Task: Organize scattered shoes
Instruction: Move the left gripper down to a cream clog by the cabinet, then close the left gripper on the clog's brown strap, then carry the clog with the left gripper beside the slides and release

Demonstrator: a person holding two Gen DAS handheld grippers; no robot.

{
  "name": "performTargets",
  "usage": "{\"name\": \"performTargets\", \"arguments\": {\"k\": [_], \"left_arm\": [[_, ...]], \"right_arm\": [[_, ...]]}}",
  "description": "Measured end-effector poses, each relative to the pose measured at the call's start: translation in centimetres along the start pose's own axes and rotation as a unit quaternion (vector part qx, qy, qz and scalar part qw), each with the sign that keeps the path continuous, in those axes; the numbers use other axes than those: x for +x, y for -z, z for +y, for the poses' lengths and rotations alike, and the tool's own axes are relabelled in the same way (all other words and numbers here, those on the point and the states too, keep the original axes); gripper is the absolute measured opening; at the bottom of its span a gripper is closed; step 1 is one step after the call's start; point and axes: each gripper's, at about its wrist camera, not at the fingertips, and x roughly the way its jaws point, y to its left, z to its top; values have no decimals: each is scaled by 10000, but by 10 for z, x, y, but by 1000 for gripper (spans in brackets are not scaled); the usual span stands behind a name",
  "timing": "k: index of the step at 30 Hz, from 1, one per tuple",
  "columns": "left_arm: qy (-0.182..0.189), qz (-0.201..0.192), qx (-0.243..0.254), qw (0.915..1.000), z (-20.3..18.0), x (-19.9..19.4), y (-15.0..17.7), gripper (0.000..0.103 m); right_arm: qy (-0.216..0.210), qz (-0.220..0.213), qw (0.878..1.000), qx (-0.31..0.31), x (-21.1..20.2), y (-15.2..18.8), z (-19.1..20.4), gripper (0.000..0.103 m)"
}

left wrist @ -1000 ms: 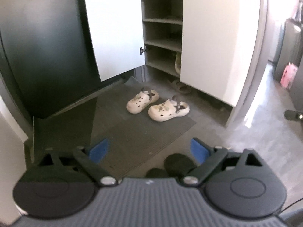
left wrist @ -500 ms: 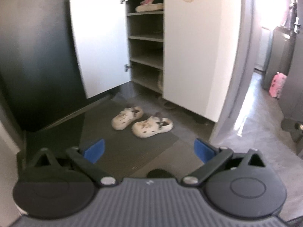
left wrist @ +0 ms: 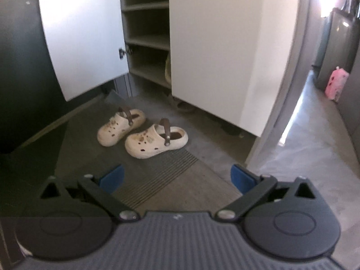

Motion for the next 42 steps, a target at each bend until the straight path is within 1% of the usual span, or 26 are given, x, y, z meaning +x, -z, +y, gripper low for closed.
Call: {"name": "performTargets", "arguments": {"k": [1, 3, 5, 6, 8, 10, 11, 13, 14, 15, 16, 18, 20, 21, 22, 23, 24, 25, 26, 27, 28, 30, 32, 34, 38, 42], "left_arm": [[12, 21, -18, 10000, -1, 19, -1, 102], [55, 5, -54, 10000, 1, 51, -3, 100], [-131, -129, -130, 9997, 1, 94, -8, 98], [-206, -154, -163, 9995, 2, 117, -11, 98], [-293, -48, -235, 9993, 4, 165, -20, 95], [-289, 58, -324, 9990, 7, 205, -27, 90], [-274, 80, -340, 9990, 9, 224, -30, 90], [-298, 46, -271, 9992, 9, 256, -34, 90], [-343, -1, -202, 9992, 8, 278, -36, 90], [-375, -33, -148, 9992, 7, 294, -38, 90], [-441, -33, -90, 9990, 5, 312, -39, 90], [-677, 70, 12, 9977, 1, 355, -41, 90], [-880, 145, 9, 9960, -1, 384, -43, 90], [-1039, 197, 12, 9944, -3, 399, -45, 90], [-1277, 277, 0, 9914, -3, 414, -47, 87], [-1485, 365, -53, 9882, -3, 425, -48, 79], [-1606, 429, -119, 9860, -2, 435, -49, 76], [-1580, 454, -197, 9862, -2, 441, -51, 74], [-1547, 477, -267, 9864, -2, 449, -51, 76], [-1588, 481, -255, 9858, -3, 455, -52, 75], [-1746, 453, -114, 9835, -7, 457, -52, 75], [-2047, 396, 126, 9779, -14, 460, -51, 54], [-2294, 278, 182, 9728, -14, 456, -50, 25], [-2119, 103, 48, 9772, -3, 445, -46, 24], [-1784, 52, -226, 9837, 7, 423, -31, 21], [-1451, -100, -135, 9893, 4, 396, -13, 21]], "right_arm": [[4, 331, 9994, -117, 28, 14, -14, 33], [-115, 1091, 9931, -418, 74, 41, -30, 34], [-243, 1544, 9858, -608, 104, 67, -40, 34], [-293, 1700, 9827, -676, 116, 78, -44, 34], [-479, 2075, 9745, -703, 154, 119, -58, 33], [-637, 2343, 9686, -524, 173, 143, -68, 33], [-763, 2618, 9614, -368, 183, 160, -77, 33], [-938, 2867, 9527, -379, 192, 176, -83, 34], [-1135, 2930, 9484, -414, 194, 184, -87, 34], [-1224, 2945, 9469, -416, 194, 188, -89, 33], [-1301, 2956, 9459, -301, 193, 193, -93, 45], [-1424, 2980, 9439, -52, 190, 203, -103, 91], [-1292, 3015, 9445, 162, 191, 212, -115, 89], [-1339, 3080, 9415, 261, 194, 215, -119, 88], [-1415, 3189, 9364, 383, 198, 219, -125, 88], [-1419, 3239, 9344, 432, 204, 220, -128, 88], [-1392, 3260, 9340, 453, 209, 220, -130, 88], [-1365, 3281, 9335, 473, 215, 219, -132, 89], [-1348, 3286, 9334, 505, 220, 219, -134, 89], [-1336, 3284, 9335, 542, 225, 219, -138, 89], [-1315, 3266, 9341, 595, 232, 218, -139, 89], [-1317, 3217, 9355, 633, 237, 214, -140, 88], [-1303, 3131, 9386, 637, 239, 209, -139, 88], [-1299, 3085, 9400, 661, 240, 209, -138, 89], [-1310, 3134, 9384, 639, 234, 212, -129, 89], [-1296, 3098, 9404, 540, 222, 212, -119, 88]]}}
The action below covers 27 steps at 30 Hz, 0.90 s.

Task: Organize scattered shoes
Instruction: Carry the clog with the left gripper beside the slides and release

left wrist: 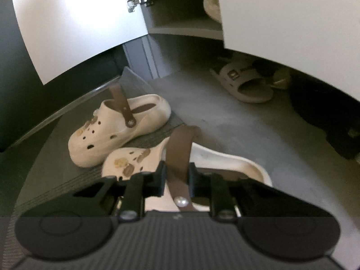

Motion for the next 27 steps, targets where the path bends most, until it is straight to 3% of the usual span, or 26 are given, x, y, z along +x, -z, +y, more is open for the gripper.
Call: {"name": "performTargets", "arguments": {"k": [3, 7, 11, 15, 20, 24, 27], "left_arm": [[336, -157, 127, 9992, 0, -33, 10, 21], [1159, -278, 223, 9926, -4, -89, 34, 21], [1863, -625, 904, 9763, -23, -159, 76, 21], [2579, -546, 1117, 9581, -35, -211, 117, 21], [2947, -415, 1483, 9431, -58, -239, 169, 22], [3176, -80, 1374, 9382, -59, -224, 196, 23], [2998, -257, 1309, 9446, -58, -226, 204, 30]], "right_arm": [[30, -108, 9999, -70, -7, 5, 10, 89], [119, -205, 9996, -177, -16, 13, 22, 88], [251, -94, 9993, -280, -23, 32, 28, 88], [424, 28, 9990, -155, -26, 52, 18, 88], [594, 229, 9979, 124, -22, 70, 5, 88], [535, 341, 9976, 271, -16, 80, 2, 88], [597, 267, 9976, 233, -18, 81, 3, 88]]}}
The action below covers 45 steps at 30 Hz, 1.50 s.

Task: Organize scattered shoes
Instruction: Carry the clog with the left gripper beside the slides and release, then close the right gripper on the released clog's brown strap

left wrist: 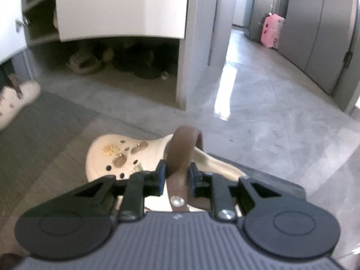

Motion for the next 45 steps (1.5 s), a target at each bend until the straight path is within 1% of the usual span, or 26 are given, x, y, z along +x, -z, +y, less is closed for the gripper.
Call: {"name": "performTargets", "arguments": {"k": [1, 2, 3, 4, 6, 7, 8, 10, 12, 13, 15, 18, 19, 20, 22, 25, 26, 27, 30, 32, 34, 36, 38, 41, 43, 45], "left_arm": [[-63, -11, -213, 9998, 4, -1, 3, 39], [-118, -1, -582, 9982, 10, -3, 6, 50], [-181, -15, -776, 9968, 15, -5, 7, 55], [-268, -46, -1016, 9945, 20, -9, 10, 60], [-544, -145, -1524, 9867, 33, -21, 18, 62], [-659, -159, -1702, 9831, 38, -26, 20, 66], [-726, -126, -1803, 9808, 42, -30, 22, 69], [-782, -82, -1906, 9785, 49, -38, 21, 69], [-965, -67, -1940, 9762, 55, -45, 18, 75], [-1092, -52, -1957, 9746, 57, -50, 17, 80], [-1330, -19, -2034, 9700, 61, -58, 16, 82], [-1639, 45, -2150, 9627, 66, -73, 21, 84], [-1723, 10, -2117, 9620, 67, -78, 25, 88], [-1792, -5, -2076, 9617, 67, -82, 27, 92], [-1908, 55, -2046, 9601, 67, -88, 31, 93], [-1794, 145, -2187, 9590, 70, -93, 33, 93], [-1755, 156, -2229, 9588, 70, -96, 33, 89], [-1719, 163, -2251, 9589, 70, -98, 34, 87], [-1597, 142, -2305, 9598, 71, -104, 36, 89], [-1665, 80, -2332, 9580, 74, -105, 37, 90], [-1733, 77, -2347, 9565, 76, -105, 37, 90], [-1757, 100, -2487, 9525, 83, -104, 39, 90], [-1763, 121, -2608, 9491, 88, -103, 41, 90], [-1659, 119, -2646, 9499, 90, -103, 42, 90], [-1577, 94, -2618, 9521, 88, -103, 40, 90], [-1501, 34, -2586, 9543, 86, -106, 39, 90]], "right_arm": [[-38, -85, 9999, 59, -2, -1, -2, 88], [-93, -218, 9996, 136, -4, -3, -4, 88], [-110, -282, 9994, 168, -5, -4, -4, 88], [-60, -487, 9987, 154, -8, -7, -6, 88], [117, -737, 9972, -30, -10, -12, -3, 88], [199, -807, 9965, -121, -11, -14, -1, 88], [280, -876, 9955, -212, -11, -17, 0, 88], [400, -1115, 9915, -540, -14, -25, 2, 88], [595, -1424, 9830, -996, -21, -35, 1, 88], [683, -1478, 9798, -1165, -21, -38, 1, 89], [844, -1495, 9706, -1688, -15, -55, 1, 89], [943, -1377, 9630, -2115, 1, -79, 0, 88], [981, -1311, 9609, -2233, 10, -92, 1, 88], [917, -1286, 9622, -2219, 18, -103, 0, 88], [770, -1280, 9658, -2119, 27, -116, -2, 88], [733, -1221, 9704, -1948, 50, -130, -8, 88], [744, -1169, 9719, -1901, 58, -134, -10, 88], [759, -1110, 9733, -1860, 66, -137, -10, 88], [661, -1110, 9798, -1528, 82, -150, -19, 88], [546, -1178, 9840, -1220, 92, -158, -27, 88], [498, -1183, 9855, -1114, 101, -162, -30, 88], [505, -1166, 9852, -1155, 107, -164, -29, 77], [561, -1200, 9829, -1282, 115, -168, -25, 76], [647, -1317, 9805, -1309, 119, -174, -24, 72], [714, -1331, 9811, -1209, 124, -179, -24, 72], [755, -1303, 9818, -1157, 130, -183, -25, 69]]}}
